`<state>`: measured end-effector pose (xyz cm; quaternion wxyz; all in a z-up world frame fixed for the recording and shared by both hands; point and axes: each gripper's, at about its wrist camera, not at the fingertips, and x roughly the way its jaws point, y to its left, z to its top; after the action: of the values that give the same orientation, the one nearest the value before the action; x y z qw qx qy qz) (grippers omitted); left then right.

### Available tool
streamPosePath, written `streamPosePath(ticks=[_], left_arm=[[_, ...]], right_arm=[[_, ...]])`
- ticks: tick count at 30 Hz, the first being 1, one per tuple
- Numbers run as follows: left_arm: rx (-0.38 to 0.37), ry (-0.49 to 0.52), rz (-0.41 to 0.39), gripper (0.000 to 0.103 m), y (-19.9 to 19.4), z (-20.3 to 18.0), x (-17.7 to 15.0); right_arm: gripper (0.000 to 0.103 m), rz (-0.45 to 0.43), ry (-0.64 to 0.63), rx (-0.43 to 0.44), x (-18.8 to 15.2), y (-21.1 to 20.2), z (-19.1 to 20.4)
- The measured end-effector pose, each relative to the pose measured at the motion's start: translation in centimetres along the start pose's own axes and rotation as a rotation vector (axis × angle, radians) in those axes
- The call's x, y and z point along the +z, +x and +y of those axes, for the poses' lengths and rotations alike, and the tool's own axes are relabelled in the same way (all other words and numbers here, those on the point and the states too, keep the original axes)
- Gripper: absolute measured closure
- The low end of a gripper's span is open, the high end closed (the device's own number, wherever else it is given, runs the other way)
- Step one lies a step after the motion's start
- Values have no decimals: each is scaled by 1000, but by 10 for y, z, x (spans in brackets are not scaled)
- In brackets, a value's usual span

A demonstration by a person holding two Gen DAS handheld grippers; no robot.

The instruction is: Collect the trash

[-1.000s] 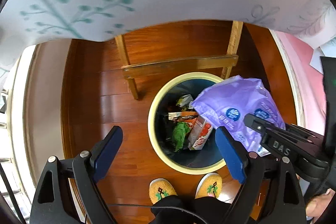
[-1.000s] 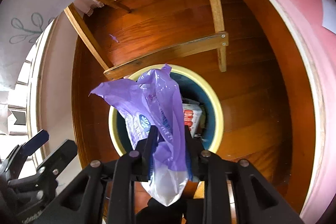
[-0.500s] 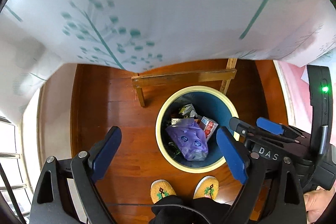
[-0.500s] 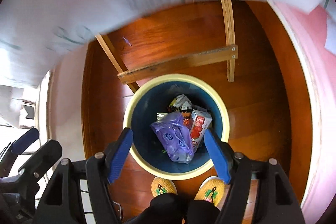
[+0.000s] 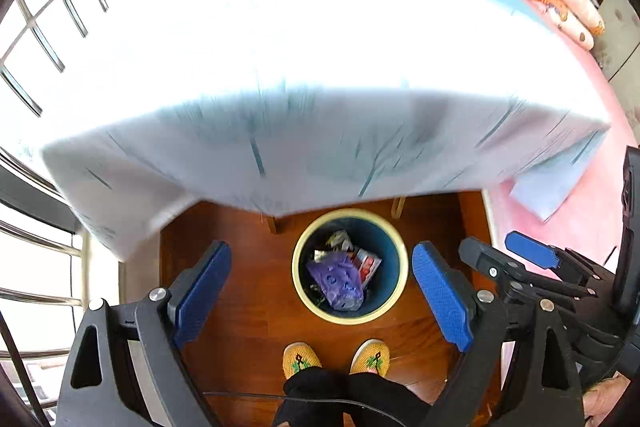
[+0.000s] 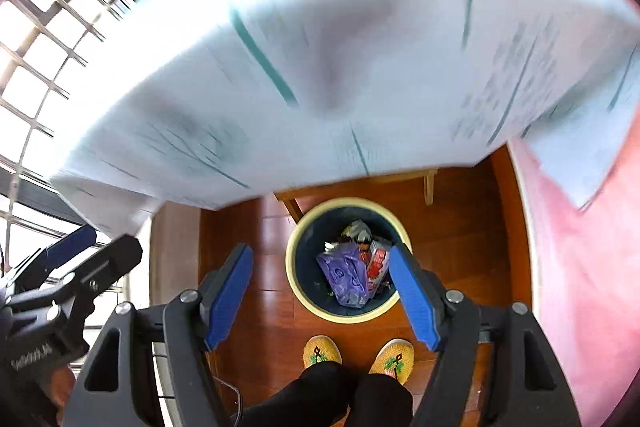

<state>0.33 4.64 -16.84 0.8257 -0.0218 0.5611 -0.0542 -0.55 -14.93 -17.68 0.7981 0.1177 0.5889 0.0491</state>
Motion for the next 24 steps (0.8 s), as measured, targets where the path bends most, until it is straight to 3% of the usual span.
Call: streamPosePath(ticks=[14, 24], left_arm=[[36, -39, -120, 12, -132, -17, 76], [93, -57, -189, 12, -171, -24, 98]], right_arm=[[32, -105, -55, -4, 70, -137, 28], [32, -165, -108, -27, 94, -177, 47]])
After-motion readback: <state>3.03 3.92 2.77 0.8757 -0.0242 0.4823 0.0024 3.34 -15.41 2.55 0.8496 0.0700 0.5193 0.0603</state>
